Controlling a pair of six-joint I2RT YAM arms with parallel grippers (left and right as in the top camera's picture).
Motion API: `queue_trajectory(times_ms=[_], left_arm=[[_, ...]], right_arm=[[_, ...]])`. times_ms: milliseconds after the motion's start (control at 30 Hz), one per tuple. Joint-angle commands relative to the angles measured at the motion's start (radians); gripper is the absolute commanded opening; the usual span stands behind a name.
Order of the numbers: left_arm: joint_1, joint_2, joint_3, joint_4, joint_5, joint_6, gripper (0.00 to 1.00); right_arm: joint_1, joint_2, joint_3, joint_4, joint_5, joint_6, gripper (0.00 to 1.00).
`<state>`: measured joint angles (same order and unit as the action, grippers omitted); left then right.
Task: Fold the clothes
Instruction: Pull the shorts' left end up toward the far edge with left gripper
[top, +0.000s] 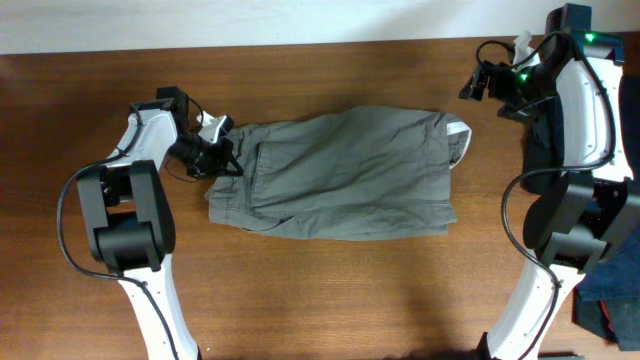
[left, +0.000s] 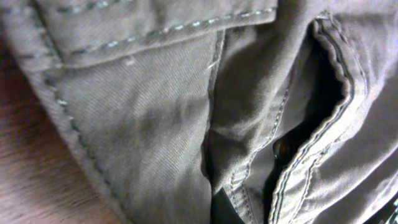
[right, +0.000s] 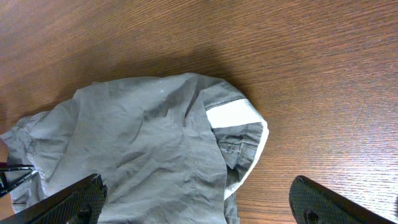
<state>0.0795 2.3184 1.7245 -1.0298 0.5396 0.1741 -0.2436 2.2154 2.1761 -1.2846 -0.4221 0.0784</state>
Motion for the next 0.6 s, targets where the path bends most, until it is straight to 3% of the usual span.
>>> queue_trajectory(times_ms=[0, 367, 567], left_arm=[[0.065, 0.032, -0.018, -0.023, -0.245, -0.039, 0.01], [0.252, 0.032, 0.142, -0.190, -0.309, -0.046, 0.01], [0.263, 0.032, 0.317, -0.327, -0.418, -0.048, 0.01]], right_arm=[[-0.005, 0.001, 0.019, -0.006, 0.012, -0.003, 0.98], [-0.003, 0.001, 0.019, -0.006, 0.012, -0.003, 0.98], [0.026, 0.001, 0.019, 0.040, 0.019, -0.003, 0.99]])
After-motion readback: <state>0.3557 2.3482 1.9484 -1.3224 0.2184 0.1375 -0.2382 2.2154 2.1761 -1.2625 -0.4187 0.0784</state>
